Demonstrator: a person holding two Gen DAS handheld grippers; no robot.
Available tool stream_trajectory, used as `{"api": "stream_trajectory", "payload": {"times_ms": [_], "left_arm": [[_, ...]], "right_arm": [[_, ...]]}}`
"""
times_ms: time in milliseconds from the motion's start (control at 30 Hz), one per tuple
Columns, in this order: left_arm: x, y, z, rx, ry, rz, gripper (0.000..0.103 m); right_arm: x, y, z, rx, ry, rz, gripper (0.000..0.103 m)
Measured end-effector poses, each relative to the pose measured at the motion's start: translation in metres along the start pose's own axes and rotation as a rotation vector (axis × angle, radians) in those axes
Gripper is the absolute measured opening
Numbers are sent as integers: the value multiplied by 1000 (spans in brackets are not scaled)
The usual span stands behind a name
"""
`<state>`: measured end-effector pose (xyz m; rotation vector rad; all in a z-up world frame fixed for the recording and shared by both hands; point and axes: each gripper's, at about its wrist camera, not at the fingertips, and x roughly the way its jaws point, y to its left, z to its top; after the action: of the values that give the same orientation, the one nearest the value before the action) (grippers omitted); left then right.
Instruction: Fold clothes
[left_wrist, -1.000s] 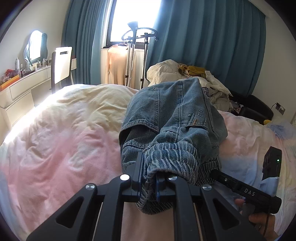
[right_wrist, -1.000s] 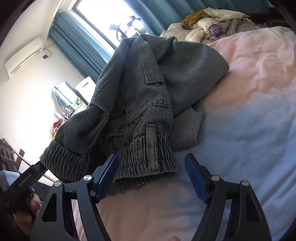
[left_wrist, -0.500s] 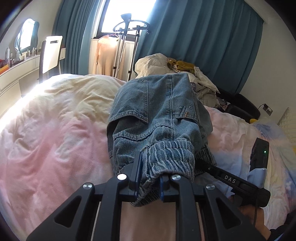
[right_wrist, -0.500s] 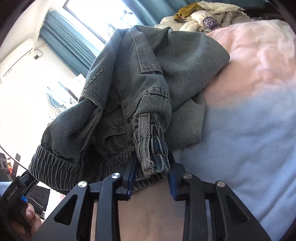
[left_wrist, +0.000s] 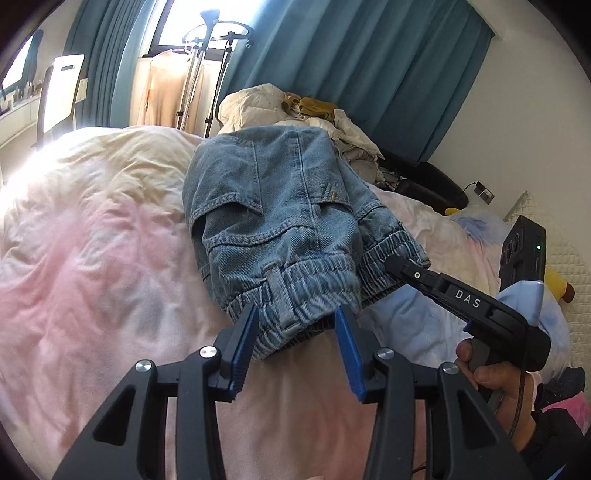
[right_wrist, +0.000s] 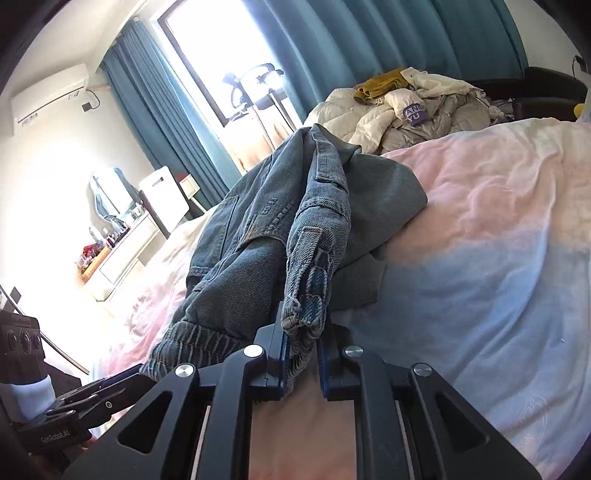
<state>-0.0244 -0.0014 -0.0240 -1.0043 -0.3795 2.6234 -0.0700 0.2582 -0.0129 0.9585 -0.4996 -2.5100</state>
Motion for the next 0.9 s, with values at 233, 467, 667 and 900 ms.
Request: {"api": "stream_trajectory", "payload": {"times_ms": [233,467,667,900], "left_arm": [[5,2,5,-38,-4,-83,45],[14,3,5,-32,16,-9,54],[20,18,4,-124,36,-25,61],[29,20,2,-69,86,10,64]], "right_arm": [[3,16,-1,-71,-11,37,12],[3,29,-2,-123,-24,85,12],[2,48,-4,-186,-30,146,12],[3,54,-7,-202,-25,176,12]]}}
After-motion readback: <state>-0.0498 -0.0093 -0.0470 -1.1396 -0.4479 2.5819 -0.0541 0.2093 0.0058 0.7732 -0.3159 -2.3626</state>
